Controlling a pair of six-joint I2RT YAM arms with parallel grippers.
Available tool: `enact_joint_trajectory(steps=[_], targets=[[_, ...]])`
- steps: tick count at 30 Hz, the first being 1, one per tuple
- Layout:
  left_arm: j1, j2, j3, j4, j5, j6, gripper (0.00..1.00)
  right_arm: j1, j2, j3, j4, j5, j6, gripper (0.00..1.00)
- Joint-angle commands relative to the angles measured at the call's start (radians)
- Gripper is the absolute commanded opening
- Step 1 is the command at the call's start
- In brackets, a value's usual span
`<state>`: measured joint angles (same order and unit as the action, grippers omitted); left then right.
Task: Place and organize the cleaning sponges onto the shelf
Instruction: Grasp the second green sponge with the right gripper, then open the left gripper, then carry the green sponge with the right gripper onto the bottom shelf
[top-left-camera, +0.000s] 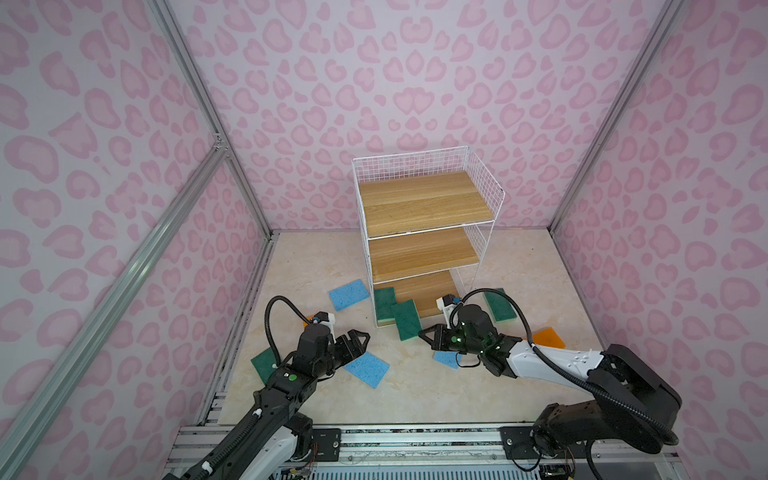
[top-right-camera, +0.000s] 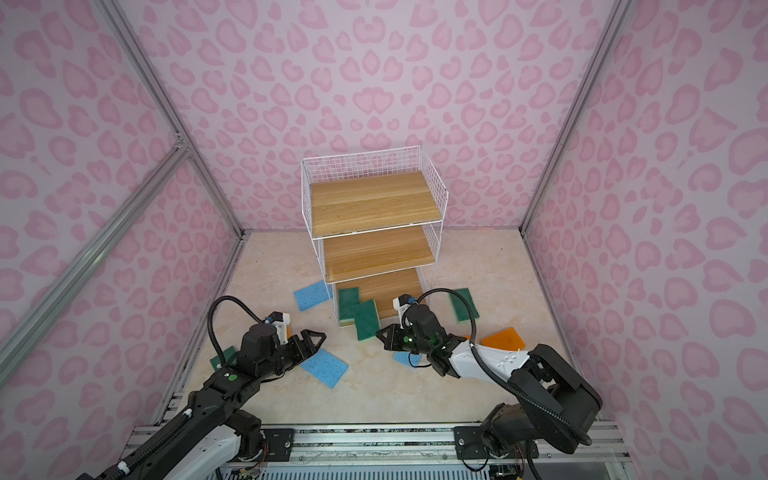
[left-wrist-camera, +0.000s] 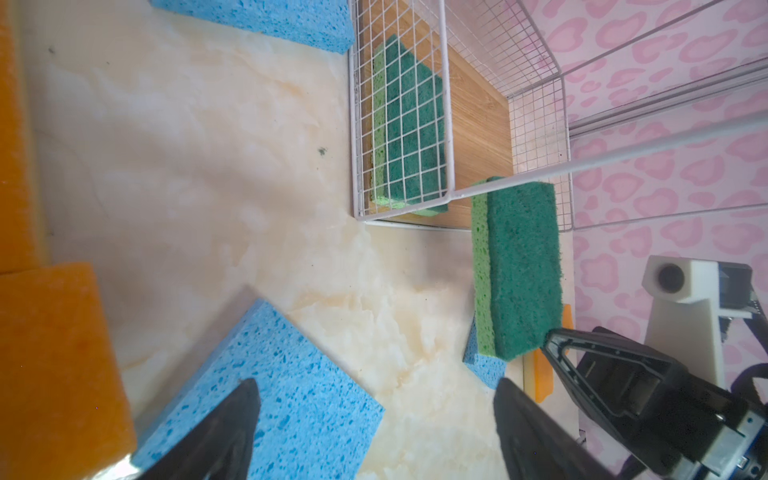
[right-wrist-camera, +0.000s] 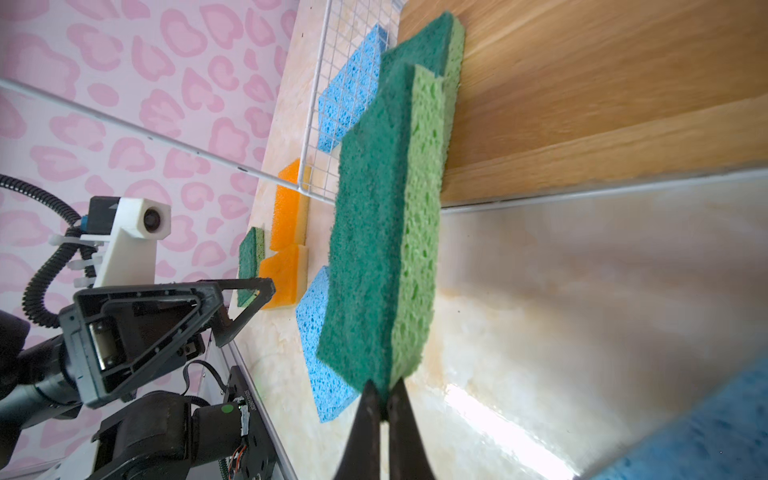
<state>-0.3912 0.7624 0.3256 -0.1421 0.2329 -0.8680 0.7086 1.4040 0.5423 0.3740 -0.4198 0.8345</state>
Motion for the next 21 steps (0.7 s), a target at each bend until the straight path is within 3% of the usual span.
enact_joint_trajectory(steps=[1, 21], targets=[[0.0, 0.004, 0.016, -0.018, -0.026, 0.027, 0.92, -0.032, -0.005, -0.011, -0.021, -0.012, -0.03, 0.02], [0.0, 0.041, 0.043, 0.007, -0.065, 0.088, 1.0, -0.189, 0.116, 0.063, 0.025, -0.08, -0.059, 0.0]])
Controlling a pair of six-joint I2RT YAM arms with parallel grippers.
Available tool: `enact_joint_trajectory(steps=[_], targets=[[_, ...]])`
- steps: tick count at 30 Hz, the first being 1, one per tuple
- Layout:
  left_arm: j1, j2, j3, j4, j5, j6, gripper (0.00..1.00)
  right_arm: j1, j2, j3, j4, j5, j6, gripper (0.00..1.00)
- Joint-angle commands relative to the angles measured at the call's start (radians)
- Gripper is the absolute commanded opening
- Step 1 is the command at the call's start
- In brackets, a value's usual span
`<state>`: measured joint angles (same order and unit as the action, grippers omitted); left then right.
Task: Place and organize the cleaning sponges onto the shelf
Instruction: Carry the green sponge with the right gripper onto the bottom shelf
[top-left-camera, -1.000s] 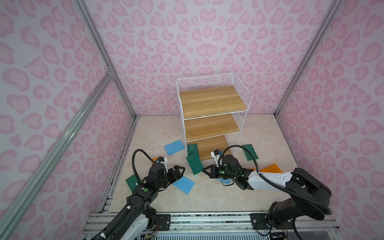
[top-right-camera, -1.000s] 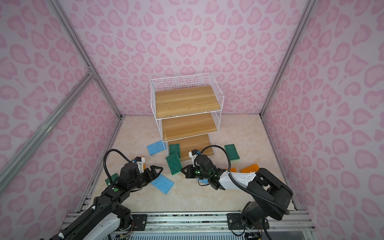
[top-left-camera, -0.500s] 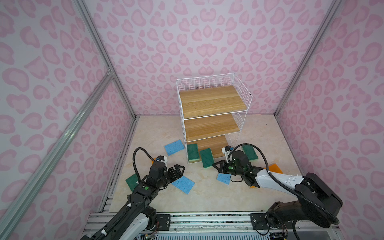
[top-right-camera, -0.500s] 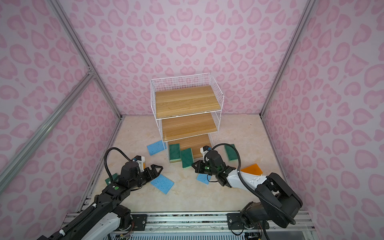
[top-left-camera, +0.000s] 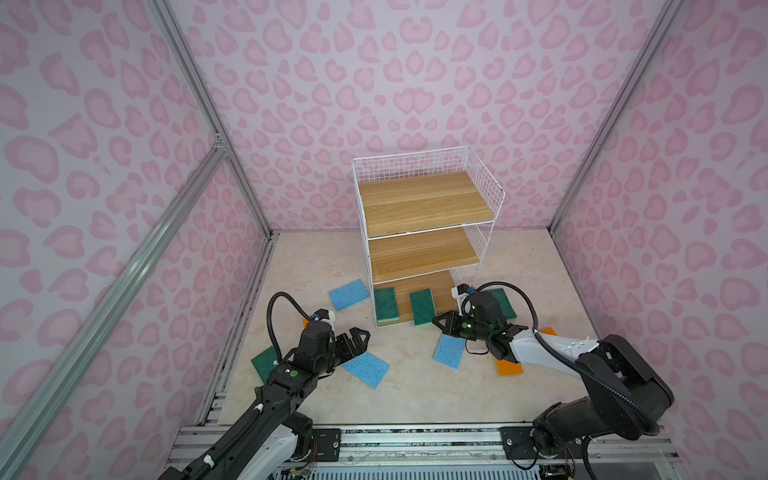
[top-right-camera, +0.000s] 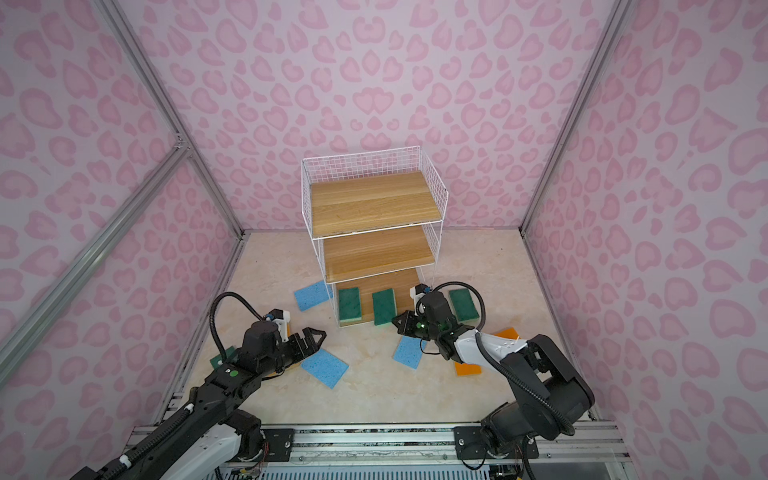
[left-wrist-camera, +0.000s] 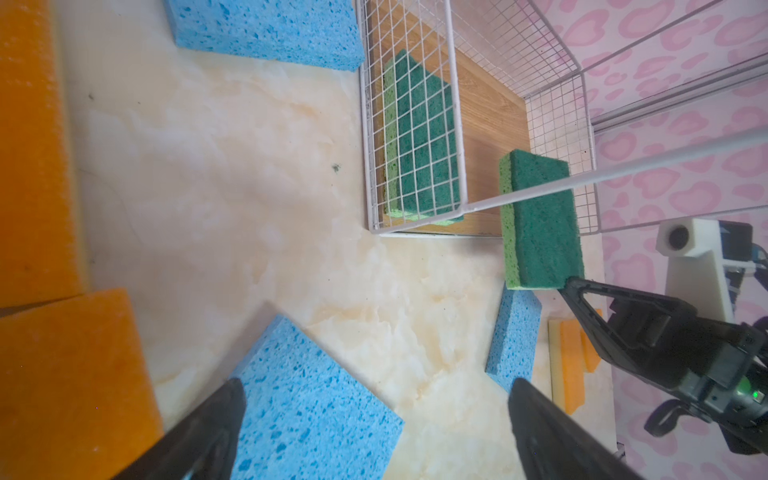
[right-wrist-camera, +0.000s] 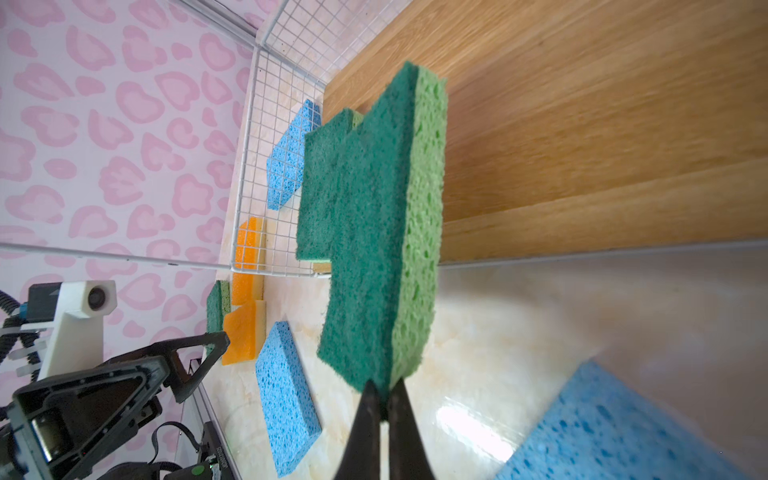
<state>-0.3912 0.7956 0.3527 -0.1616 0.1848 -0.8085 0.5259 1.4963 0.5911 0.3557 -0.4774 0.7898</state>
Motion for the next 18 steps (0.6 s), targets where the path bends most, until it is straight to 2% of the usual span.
enact_joint_trajectory(steps=[1, 18], targets=[[0.0, 0.013, 0.019, 0.027, -0.02, 0.032, 1.0, -0.008, 0.037, 0.023, 0.046, -0.025, -0.016, 0.0], [0.002, 0.065, 0.038, 0.035, -0.044, 0.072, 0.99, -0.01, 0.271, 0.241, 0.015, -0.07, -0.053, 0.01]])
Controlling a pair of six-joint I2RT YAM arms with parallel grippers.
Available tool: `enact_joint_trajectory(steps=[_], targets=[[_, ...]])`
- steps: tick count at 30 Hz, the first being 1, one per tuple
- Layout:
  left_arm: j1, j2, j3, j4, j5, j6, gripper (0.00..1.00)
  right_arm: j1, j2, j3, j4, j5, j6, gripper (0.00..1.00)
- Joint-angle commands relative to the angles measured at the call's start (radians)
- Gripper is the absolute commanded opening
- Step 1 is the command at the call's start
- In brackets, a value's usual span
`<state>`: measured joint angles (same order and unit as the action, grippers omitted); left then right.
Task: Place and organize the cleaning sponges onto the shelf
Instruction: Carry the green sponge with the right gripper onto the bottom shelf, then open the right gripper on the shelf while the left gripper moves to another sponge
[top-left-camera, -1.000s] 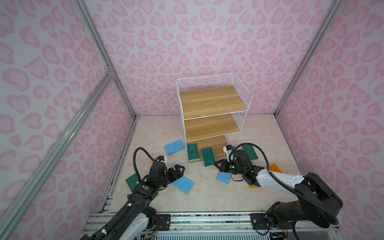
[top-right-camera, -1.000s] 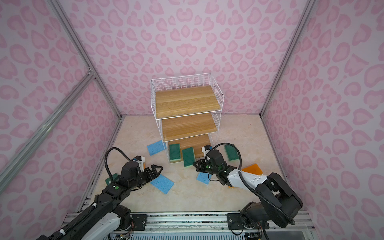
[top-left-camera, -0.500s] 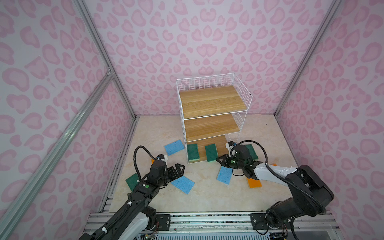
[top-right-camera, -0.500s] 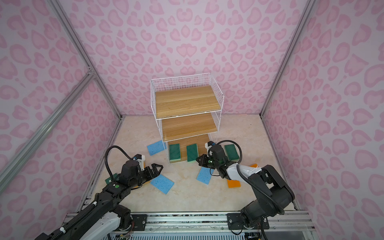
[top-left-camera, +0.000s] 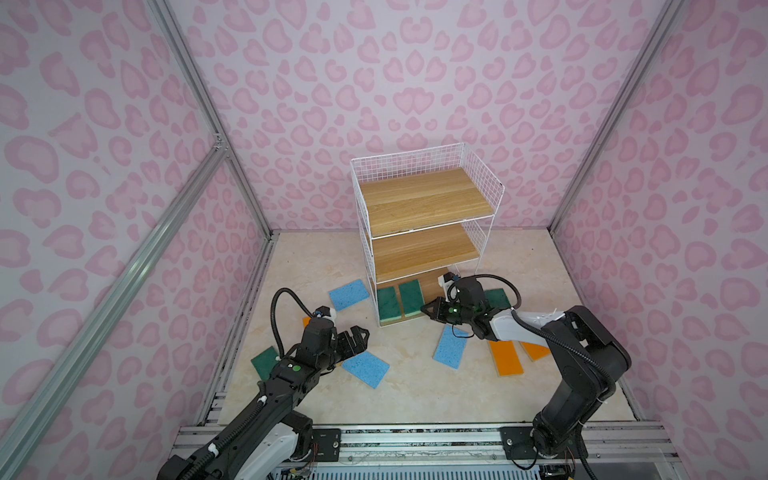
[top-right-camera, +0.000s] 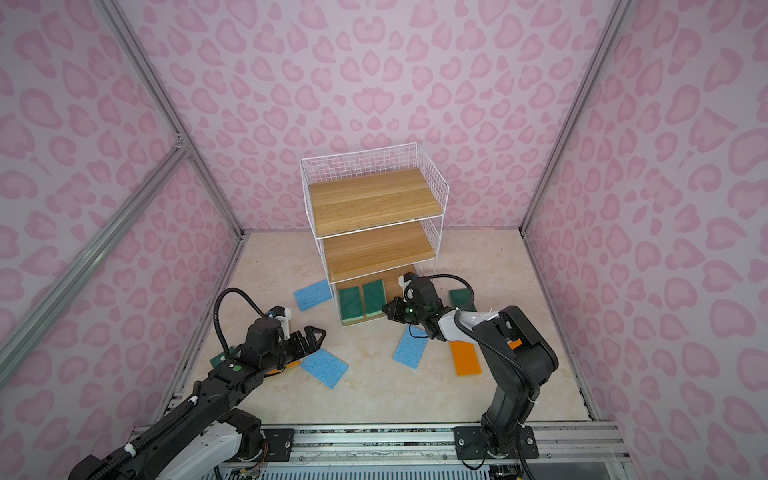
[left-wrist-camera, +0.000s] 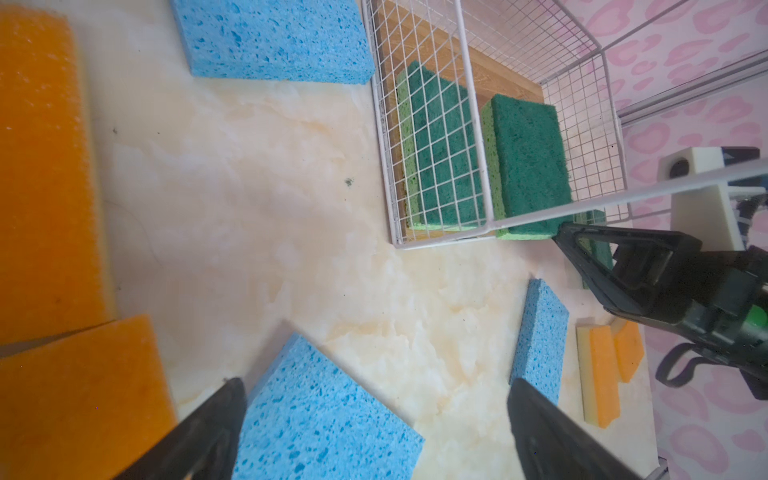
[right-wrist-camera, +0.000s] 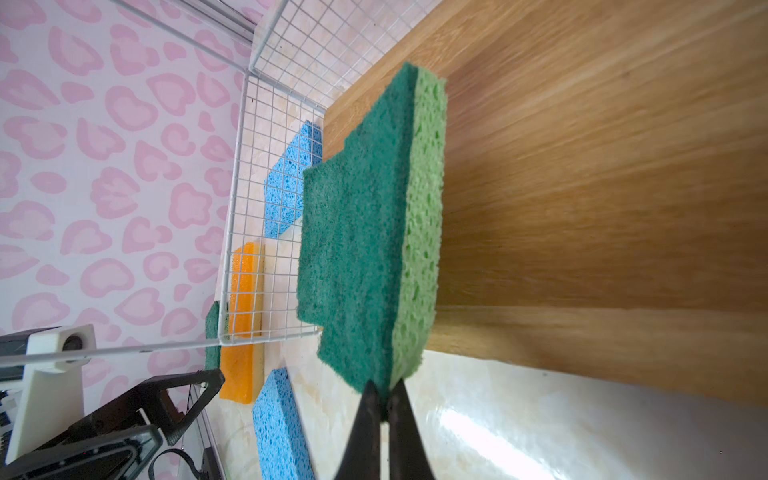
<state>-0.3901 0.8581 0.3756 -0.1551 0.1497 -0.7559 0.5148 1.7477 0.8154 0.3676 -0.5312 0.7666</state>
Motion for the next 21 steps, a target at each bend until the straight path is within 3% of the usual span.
enact_joint_trajectory(steps=[1, 12, 18, 21], targets=[[0.0, 0.004, 0.016, 0.028, -0.01, 0.021, 0.99, 0.0, 0.025, 0.023, 0.0, -0.016, -0.031, 0.01], [0.003, 0.007, 0.014, 0.024, -0.022, 0.029, 0.98, -0.001, 0.066, 0.054, -0.031, 0.007, -0.061, 0.08], [0.003, 0.005, 0.01, 0.024, -0.018, 0.027, 0.98, -0.003, 0.071, 0.059, -0.032, 0.017, -0.058, 0.45], [0.003, -0.001, 0.01, 0.019, -0.02, 0.027, 0.98, -0.004, 0.072, 0.059, -0.037, 0.022, -0.058, 0.53]])
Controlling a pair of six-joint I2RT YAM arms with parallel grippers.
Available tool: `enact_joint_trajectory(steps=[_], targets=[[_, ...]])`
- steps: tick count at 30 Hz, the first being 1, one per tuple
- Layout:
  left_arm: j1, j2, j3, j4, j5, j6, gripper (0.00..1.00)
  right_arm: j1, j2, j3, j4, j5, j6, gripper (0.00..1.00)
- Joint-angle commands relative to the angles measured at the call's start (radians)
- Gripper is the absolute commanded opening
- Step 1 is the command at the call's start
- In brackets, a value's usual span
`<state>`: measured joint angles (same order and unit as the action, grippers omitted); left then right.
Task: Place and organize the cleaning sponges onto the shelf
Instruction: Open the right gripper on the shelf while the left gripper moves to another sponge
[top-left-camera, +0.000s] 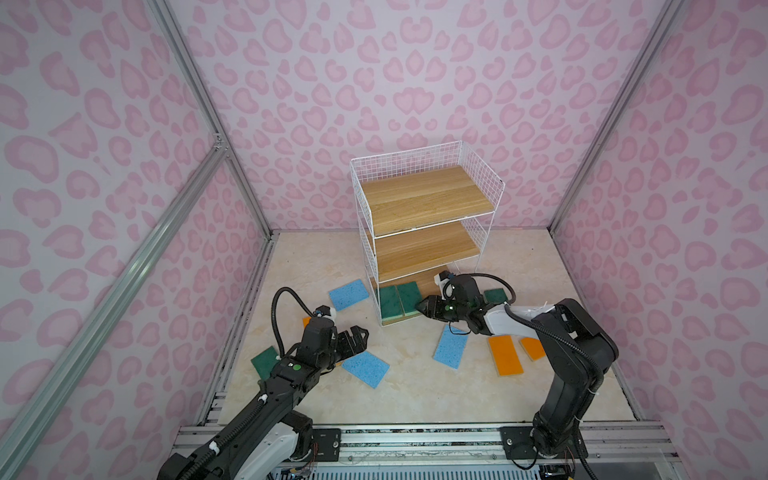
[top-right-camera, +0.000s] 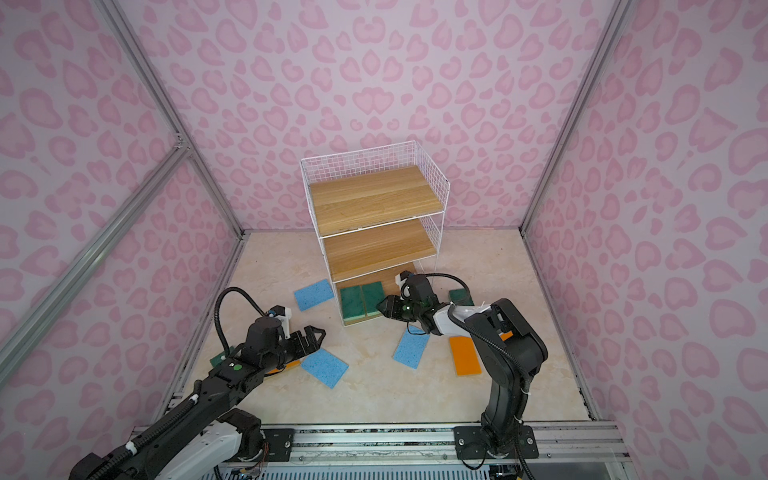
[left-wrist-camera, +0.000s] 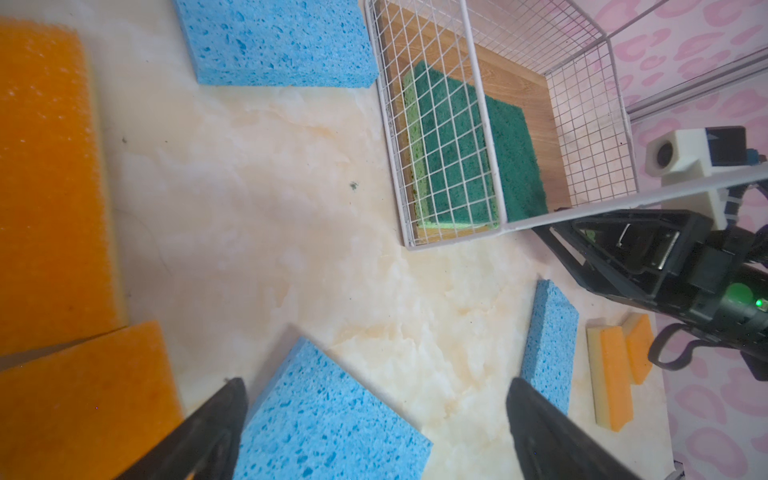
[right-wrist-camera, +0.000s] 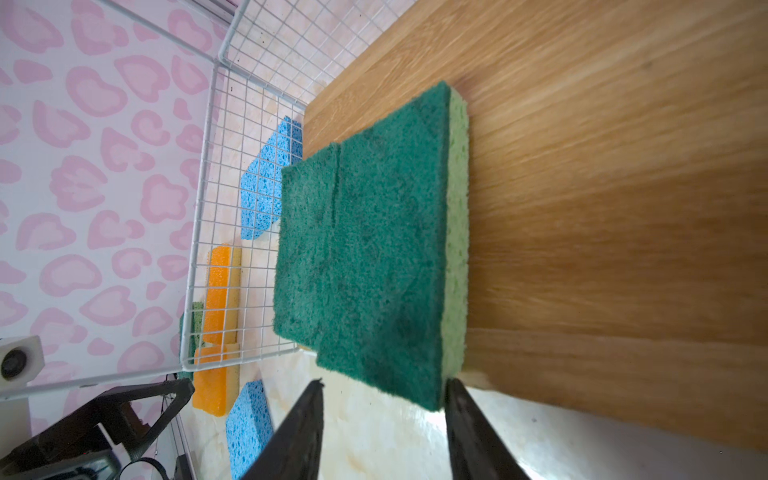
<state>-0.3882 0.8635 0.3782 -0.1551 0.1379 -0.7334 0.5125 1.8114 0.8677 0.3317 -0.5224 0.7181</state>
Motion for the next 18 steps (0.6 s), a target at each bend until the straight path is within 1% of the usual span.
enact_joint_trajectory(steps=[1, 4, 9, 12, 18], targets=[[0.001, -0.006, 0.009, 0.019, -0.008, 0.005, 0.98, -0.001, 0.006, 0.007, -0.003, 0.014, -0.009, 0.55], [0.002, -0.011, 0.01, 0.014, -0.009, 0.004, 0.98, 0.001, 0.004, 0.004, -0.006, 0.019, -0.008, 0.59], [0.007, -0.015, 0.009, 0.013, 0.001, -0.009, 1.0, 0.007, -0.003, 0.001, -0.009, 0.023, -0.015, 0.69], [0.018, -0.022, 0.017, -0.007, -0.002, -0.015, 0.98, 0.01, -0.022, -0.013, -0.009, 0.034, -0.019, 0.75], [0.063, -0.055, 0.054, -0.111, -0.048, -0.026, 0.98, 0.015, -0.079, -0.047, -0.031, 0.067, -0.03, 0.78]])
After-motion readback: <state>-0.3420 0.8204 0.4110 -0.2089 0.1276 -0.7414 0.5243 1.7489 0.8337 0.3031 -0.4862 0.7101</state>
